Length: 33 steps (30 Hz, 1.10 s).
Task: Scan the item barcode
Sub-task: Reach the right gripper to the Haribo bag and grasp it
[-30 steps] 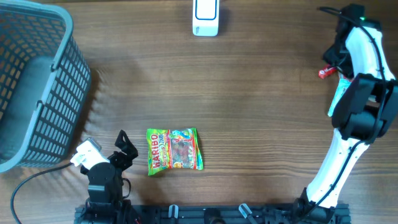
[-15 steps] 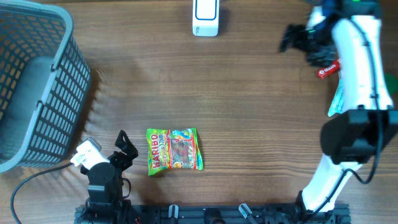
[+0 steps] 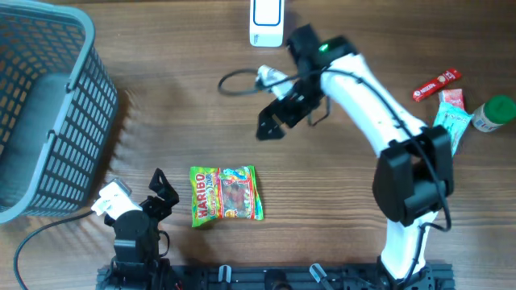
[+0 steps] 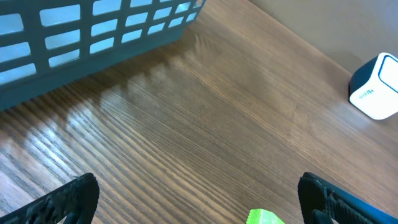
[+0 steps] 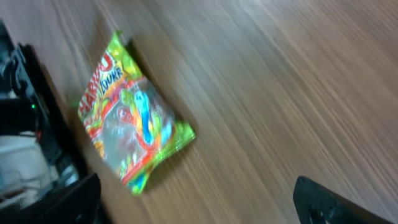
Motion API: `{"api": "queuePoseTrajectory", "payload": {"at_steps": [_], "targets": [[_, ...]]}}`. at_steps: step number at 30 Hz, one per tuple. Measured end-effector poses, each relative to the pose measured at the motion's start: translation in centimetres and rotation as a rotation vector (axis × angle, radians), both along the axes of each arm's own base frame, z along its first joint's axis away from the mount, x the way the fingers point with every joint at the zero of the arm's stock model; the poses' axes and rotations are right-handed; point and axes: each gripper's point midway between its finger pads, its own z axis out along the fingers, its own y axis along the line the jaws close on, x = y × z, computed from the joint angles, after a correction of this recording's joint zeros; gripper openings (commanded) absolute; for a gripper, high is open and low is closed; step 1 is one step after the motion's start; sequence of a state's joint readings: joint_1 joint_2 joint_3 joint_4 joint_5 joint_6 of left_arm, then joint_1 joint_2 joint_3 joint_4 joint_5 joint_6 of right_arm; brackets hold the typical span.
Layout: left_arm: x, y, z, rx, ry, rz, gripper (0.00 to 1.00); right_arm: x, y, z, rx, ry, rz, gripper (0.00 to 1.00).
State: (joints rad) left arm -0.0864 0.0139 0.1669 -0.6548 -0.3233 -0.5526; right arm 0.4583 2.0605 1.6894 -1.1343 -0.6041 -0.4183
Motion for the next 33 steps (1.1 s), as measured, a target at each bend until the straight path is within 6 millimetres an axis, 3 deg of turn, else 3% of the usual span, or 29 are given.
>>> {"api": "queuePoseTrajectory", "payload": {"at_steps": [8,14,19,27,33], "targets": [[0.0,0.0,0.0,0.000,0.000,0.000,1.00,-7.0,5.4,-4.6,0.138,0.077,0.159,1.00],[0.0,0.0,0.0,0.000,0.000,0.000,1.00,-10.5,9.4,-4.8,0.187,0.050,0.268,1.00],[0.0,0.0,0.0,0.000,0.000,0.000,1.00,-9.7,10.7,-6.2,0.095,-0.067,0.245,1.00],[0.0,0.0,0.0,0.000,0.000,0.000,1.00,-6.5,9.1,-7.1,0.007,-0.147,0.158,1.00],[0.0,0.0,0.0,0.000,0.000,0.000,1.00,-8.0,7.0,-7.7,-0.059,-0.081,0.192,1.00]]}}
